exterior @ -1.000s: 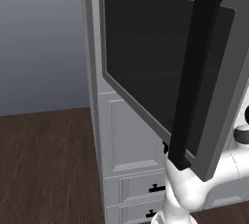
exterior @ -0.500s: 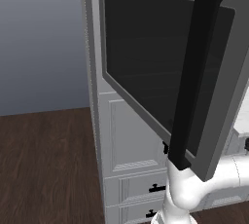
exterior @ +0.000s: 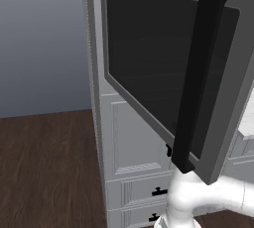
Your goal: Open the microwave, place the bowl with waffle inside the microwave, then close the microwave door and turn it on.
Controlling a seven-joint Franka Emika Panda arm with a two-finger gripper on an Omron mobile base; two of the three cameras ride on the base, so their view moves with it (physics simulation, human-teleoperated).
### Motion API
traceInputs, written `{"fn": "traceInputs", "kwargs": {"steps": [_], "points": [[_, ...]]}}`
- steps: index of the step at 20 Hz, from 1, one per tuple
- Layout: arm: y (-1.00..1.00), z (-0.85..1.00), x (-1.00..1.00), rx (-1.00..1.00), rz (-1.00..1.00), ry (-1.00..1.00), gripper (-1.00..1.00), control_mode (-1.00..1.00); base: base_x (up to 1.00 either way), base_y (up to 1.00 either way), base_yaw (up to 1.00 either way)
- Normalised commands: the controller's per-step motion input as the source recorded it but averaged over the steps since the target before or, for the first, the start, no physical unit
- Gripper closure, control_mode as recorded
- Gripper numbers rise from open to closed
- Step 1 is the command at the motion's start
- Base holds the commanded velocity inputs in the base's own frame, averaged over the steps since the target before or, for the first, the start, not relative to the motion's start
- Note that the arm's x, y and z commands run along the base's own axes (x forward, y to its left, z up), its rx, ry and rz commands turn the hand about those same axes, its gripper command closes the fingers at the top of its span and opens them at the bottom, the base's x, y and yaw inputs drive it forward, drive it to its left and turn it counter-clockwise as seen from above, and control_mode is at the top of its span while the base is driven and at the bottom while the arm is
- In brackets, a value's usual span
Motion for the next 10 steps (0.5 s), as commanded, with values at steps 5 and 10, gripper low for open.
{"fn": "traceInputs", "kwargs": {"steps": [5, 10], "points": [[1.00, 0.55, -0.56, -0.05, 0.00, -0.27, 1.00, -1.00, 0.00, 0.00, 0.00], [1.00, 0.59, -0.23, -0.10, 0.00, -0.23, 1.00, -1.00, 0.00, 0.00, 0.00]]}}
